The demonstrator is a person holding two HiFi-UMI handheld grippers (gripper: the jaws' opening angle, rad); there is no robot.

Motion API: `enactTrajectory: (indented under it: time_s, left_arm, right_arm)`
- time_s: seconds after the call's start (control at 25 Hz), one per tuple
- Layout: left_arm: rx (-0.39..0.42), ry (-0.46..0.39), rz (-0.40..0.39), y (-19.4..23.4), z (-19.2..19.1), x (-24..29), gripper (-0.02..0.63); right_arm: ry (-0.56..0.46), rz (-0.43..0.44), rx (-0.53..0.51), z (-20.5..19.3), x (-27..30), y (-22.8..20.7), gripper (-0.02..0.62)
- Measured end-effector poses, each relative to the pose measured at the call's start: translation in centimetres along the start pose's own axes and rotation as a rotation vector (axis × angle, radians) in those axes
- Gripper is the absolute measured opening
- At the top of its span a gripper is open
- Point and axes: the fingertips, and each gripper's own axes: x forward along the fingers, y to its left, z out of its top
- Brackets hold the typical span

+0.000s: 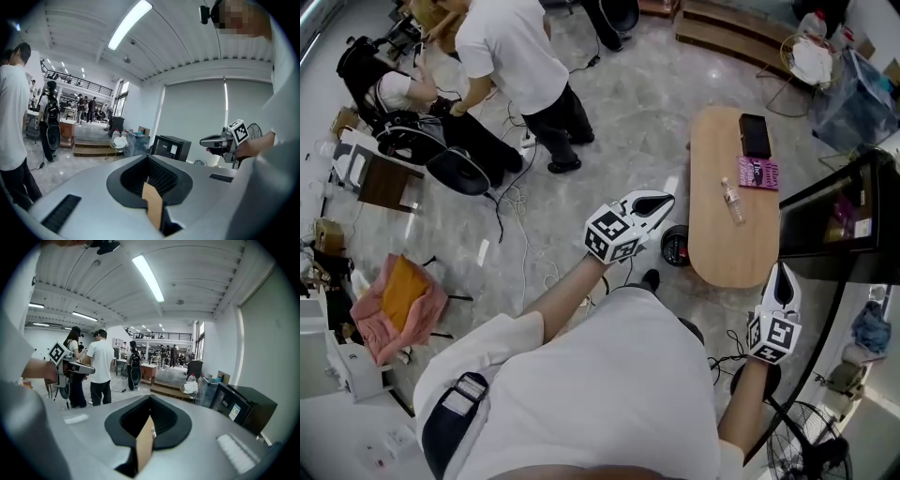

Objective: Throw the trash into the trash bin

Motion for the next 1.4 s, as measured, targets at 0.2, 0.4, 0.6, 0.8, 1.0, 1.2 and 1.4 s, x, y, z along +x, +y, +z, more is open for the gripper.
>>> enactTrajectory:
  time_s: [0.2,0.4,0.6,0.8,1.0,1.2,1.4]
  left_arm:
    - [-0.001,0.004,-0.022,3.0,0.5,1.5,0.006]
    - [-0.003,0.004,-0.028,4.7,0.7,1.9,0.006]
    - [-0.026,0.007,-0.016,5.1,0.4,2.8,0.006]
    - [-0.036,0.007,0.003,4.4,0.1,4.7,0.006]
    - [-0.061,0.011,0.053,3.8,-0.2,5.8,0.006]
    - [-0.101,0.008,0.114,3.0,-1.0,7.4,0.006]
    - [-0.13,0.021,0.149,2.2,-2.7,9.5,0.006]
  right_arm:
    - [0.006,-0.009,0.017,0.9,3.4,0.2,0.011]
    - [0.01,-0.001,0.037,1.1,5.4,0.8,0.011]
    - [0.03,0.02,0.035,0.9,6.9,0.6,0.011]
    - [0.043,0.067,0.031,0.2,8.5,-0.6,0.011]
    - [0.054,0.144,0.025,-0.2,10.5,-1.7,0.011]
    - [0.065,0.216,0.009,-1.0,12.5,-3.9,0.011]
    - [0.096,0.287,0.022,-2.6,15.1,-6.0,0.045]
